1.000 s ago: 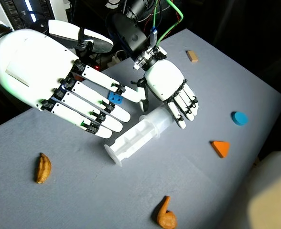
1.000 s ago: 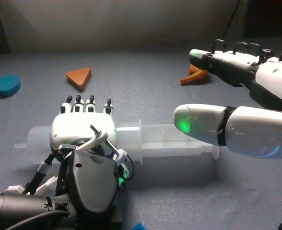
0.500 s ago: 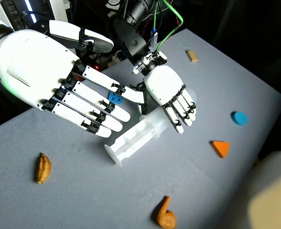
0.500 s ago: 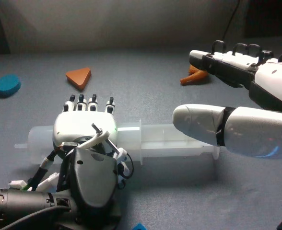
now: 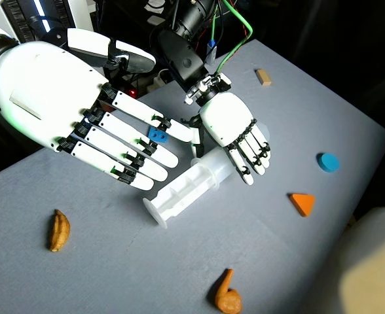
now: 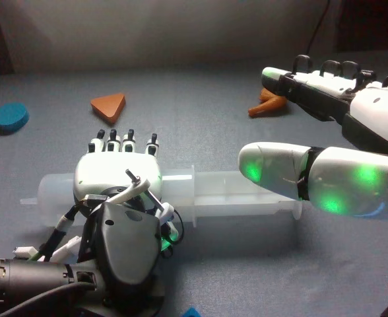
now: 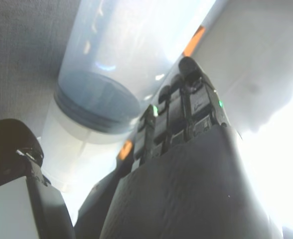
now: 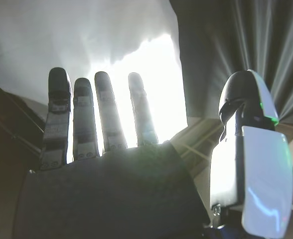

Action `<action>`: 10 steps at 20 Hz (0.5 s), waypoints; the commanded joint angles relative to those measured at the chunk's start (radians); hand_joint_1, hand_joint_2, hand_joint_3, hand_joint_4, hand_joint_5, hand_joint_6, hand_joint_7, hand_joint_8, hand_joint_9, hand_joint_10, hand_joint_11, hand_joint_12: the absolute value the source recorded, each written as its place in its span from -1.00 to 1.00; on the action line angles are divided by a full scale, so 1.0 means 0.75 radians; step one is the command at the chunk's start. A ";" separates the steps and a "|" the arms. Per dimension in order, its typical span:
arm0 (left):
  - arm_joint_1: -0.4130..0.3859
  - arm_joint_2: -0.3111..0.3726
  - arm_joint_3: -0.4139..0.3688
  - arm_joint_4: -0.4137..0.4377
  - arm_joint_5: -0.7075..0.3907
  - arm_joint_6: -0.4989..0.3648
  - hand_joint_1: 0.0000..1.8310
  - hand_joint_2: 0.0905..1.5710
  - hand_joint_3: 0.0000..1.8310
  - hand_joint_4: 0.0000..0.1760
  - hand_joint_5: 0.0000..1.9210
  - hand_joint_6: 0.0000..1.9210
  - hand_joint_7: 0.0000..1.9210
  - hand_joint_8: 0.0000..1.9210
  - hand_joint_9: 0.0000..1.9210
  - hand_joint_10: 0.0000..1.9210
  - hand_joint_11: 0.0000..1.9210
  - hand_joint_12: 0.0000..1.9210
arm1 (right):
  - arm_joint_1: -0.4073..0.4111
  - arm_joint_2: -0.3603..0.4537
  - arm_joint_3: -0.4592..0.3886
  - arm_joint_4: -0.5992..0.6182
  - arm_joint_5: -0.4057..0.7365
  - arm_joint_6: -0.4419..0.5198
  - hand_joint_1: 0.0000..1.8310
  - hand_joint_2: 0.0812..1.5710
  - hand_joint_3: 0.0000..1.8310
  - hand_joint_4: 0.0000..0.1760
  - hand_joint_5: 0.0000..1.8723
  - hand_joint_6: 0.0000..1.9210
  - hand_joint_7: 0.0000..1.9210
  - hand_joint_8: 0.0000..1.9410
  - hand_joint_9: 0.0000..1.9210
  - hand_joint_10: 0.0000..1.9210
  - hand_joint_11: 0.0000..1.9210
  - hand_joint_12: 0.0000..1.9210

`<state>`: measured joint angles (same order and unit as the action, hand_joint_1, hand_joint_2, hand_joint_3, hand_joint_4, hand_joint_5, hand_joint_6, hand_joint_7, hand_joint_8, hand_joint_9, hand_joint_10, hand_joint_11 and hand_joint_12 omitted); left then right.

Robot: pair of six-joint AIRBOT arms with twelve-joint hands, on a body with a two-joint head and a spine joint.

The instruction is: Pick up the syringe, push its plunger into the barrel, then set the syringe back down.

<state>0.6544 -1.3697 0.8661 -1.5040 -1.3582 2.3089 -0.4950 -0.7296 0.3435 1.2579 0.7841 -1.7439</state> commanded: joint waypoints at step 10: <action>0.007 -0.002 0.014 0.111 -0.067 -0.005 0.00 0.32 -1.00 -1.00 -0.37 -1.00 -0.37 -1.00 -0.44 -0.99 -0.68 -0.19 | 0.010 -0.004 0.001 -0.092 0.071 0.012 -0.99 0.31 -0.99 0.35 -0.92 -1.00 -0.93 -1.00 -0.98 -1.00 -1.00 -0.49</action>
<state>0.6567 -1.3697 0.8734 -1.4872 -1.3548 2.3028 -0.4946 -0.7296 0.3439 1.2583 0.7868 -1.7439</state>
